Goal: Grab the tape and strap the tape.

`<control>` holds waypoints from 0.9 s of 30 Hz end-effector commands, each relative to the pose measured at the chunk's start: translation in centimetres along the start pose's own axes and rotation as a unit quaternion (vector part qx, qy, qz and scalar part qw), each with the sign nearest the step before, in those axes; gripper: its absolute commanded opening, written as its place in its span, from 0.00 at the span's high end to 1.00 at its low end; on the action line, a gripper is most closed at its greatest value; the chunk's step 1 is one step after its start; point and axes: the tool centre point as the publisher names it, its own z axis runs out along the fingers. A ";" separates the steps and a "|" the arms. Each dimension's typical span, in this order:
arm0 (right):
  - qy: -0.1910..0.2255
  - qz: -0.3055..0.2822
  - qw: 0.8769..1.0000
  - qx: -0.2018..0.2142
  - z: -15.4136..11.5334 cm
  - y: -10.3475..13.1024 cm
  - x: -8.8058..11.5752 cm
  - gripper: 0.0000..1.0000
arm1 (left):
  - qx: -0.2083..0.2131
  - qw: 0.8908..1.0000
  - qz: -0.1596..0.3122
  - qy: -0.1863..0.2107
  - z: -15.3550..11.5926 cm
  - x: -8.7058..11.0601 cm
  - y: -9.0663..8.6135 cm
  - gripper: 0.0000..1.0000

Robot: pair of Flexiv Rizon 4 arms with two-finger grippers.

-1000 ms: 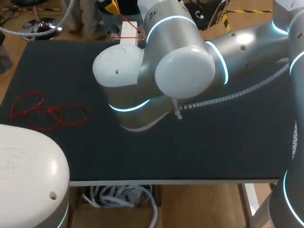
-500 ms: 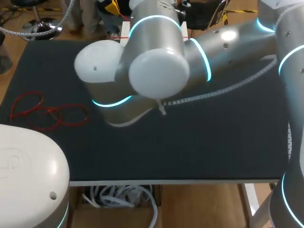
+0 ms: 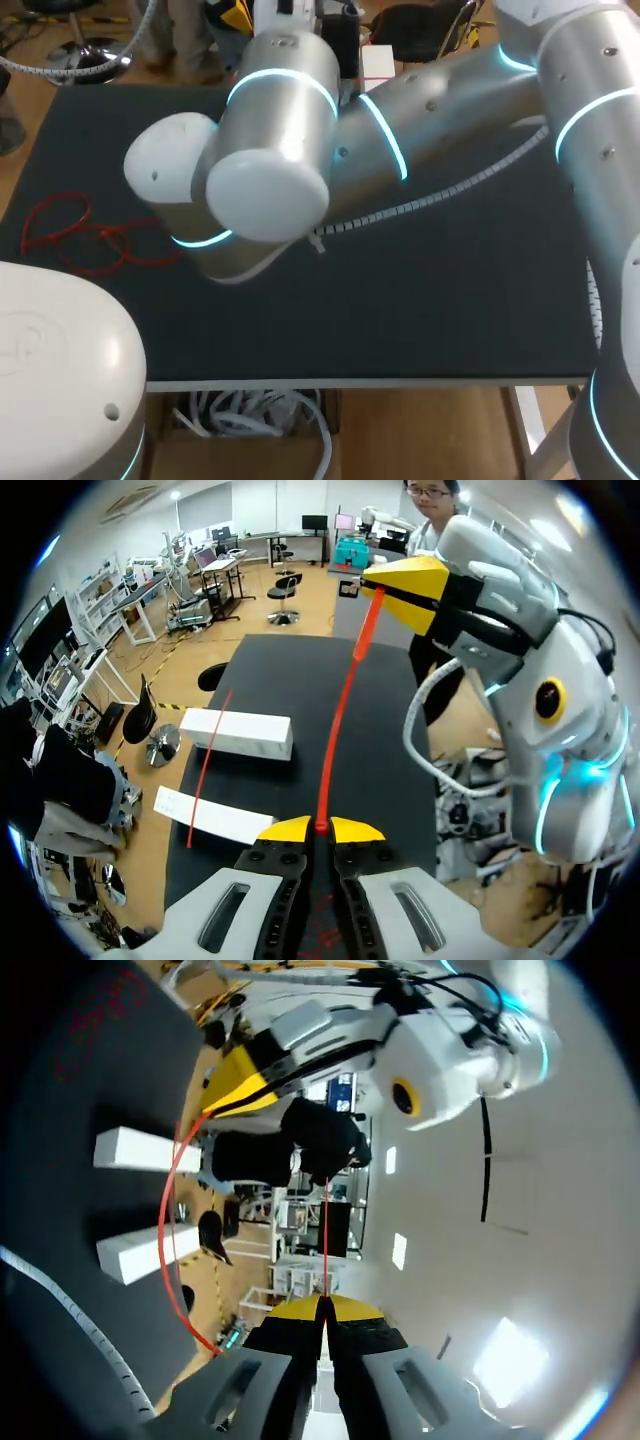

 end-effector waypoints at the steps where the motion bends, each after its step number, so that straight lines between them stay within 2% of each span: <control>1: 0.013 -0.107 0.994 0.003 0.1 0.6 0.1 1.00 | -0.002 1.000 0.000 0.001 -0.1 0.0 -0.1 1.00; 7: 0.025 -0.187 0.982 -0.005 0.2 0.7 0.1 1.00 | -0.002 1.000 0.000 0.001 -0.1 0.0 -0.1 1.00; 14: 0.041 -0.247 0.967 -0.034 -0.1 0.9 0.4 1.00 | -0.002 1.000 0.000 0.001 -0.1 0.0 -0.1 1.00; 18: 0.042 -0.266 0.962 -0.042 -0.2 1.2 0.8 1.00 | -0.002 1.000 0.000 0.001 -0.1 0.0 -0.1 1.00; 27: 0.033 -0.270 0.962 -0.035 0.0 2.3 1.3 1.00 | -0.002 1.000 0.000 0.001 -0.1 0.0 -0.1 1.00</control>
